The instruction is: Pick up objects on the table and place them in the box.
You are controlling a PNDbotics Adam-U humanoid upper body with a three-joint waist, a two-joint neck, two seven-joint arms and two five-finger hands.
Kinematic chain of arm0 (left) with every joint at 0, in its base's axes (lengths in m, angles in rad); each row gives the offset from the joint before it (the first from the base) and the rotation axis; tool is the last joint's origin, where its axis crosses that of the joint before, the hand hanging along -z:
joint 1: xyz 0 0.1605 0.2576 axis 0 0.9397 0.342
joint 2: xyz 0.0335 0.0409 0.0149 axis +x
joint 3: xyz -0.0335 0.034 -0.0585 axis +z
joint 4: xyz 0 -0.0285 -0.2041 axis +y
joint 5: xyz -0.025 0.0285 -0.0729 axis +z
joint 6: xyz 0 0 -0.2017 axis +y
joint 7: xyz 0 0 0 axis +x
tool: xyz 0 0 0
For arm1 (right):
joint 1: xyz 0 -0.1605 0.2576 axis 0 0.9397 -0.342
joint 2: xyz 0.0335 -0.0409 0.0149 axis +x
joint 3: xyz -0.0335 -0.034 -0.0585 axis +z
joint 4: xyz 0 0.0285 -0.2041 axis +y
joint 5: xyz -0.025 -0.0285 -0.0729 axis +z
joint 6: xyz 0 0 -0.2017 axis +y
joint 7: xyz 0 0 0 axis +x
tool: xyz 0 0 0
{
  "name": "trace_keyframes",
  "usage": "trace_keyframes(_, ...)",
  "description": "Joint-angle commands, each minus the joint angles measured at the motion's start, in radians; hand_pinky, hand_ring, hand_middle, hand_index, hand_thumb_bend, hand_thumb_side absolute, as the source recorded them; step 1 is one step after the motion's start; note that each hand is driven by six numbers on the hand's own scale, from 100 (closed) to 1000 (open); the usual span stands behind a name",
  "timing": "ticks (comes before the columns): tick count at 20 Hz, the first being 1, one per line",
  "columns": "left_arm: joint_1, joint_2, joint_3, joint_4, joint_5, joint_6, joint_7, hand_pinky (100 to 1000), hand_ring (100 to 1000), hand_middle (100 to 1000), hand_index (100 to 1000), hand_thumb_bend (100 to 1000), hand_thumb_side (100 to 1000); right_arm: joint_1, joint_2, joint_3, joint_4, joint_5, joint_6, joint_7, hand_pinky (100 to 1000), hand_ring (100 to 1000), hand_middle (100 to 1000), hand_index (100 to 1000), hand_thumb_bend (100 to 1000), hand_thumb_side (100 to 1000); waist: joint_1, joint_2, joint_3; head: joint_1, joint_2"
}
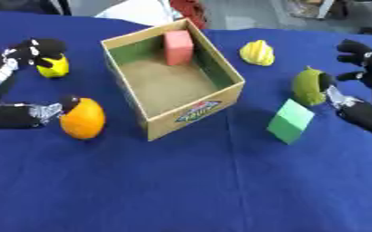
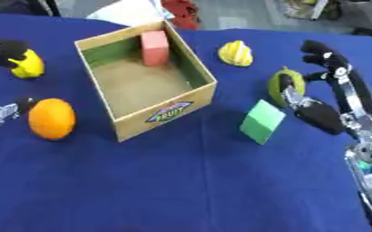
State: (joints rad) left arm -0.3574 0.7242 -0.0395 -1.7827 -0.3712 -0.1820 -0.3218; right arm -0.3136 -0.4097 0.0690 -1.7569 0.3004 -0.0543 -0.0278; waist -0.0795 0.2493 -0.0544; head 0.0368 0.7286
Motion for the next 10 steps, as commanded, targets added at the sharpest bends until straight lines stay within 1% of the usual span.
trace_keyframes(1, -0.057, 0.122, -0.054, 0.021, -0.073, -0.008, -0.078, 799, 828, 851, 883, 514, 457, -0.005, -0.029, -0.001, -0.008, -0.008, -0.004, 0.007, 705, 873, 872, 951, 230, 492, 0.009, -0.029, -0.005, 0.002, 0.005)
trace_keyframes(5, -0.131, 0.178, -0.130, 0.069, -0.138, -0.032, -0.195, 803, 826, 844, 885, 543, 430, -0.002, -0.030, 0.004, -0.006, -0.010, -0.006, 0.016, 706, 873, 872, 952, 227, 497, 0.010, -0.034, -0.016, 0.003, 0.011)
trace_keyframes(8, -0.175, 0.174, -0.173, 0.115, -0.167, -0.045, -0.279, 795, 819, 837, 885, 544, 420, 0.000, -0.030, 0.004, -0.005, -0.012, -0.006, 0.016, 705, 872, 871, 952, 224, 500, 0.012, -0.036, -0.021, 0.005, 0.013)
trace_keyframes(10, -0.196, 0.159, -0.187, 0.150, -0.185, -0.044, -0.306, 791, 815, 834, 882, 542, 417, 0.001, -0.028, 0.005, -0.004, -0.014, -0.007, 0.017, 705, 873, 872, 952, 221, 502, 0.011, -0.037, -0.024, 0.005, 0.013)
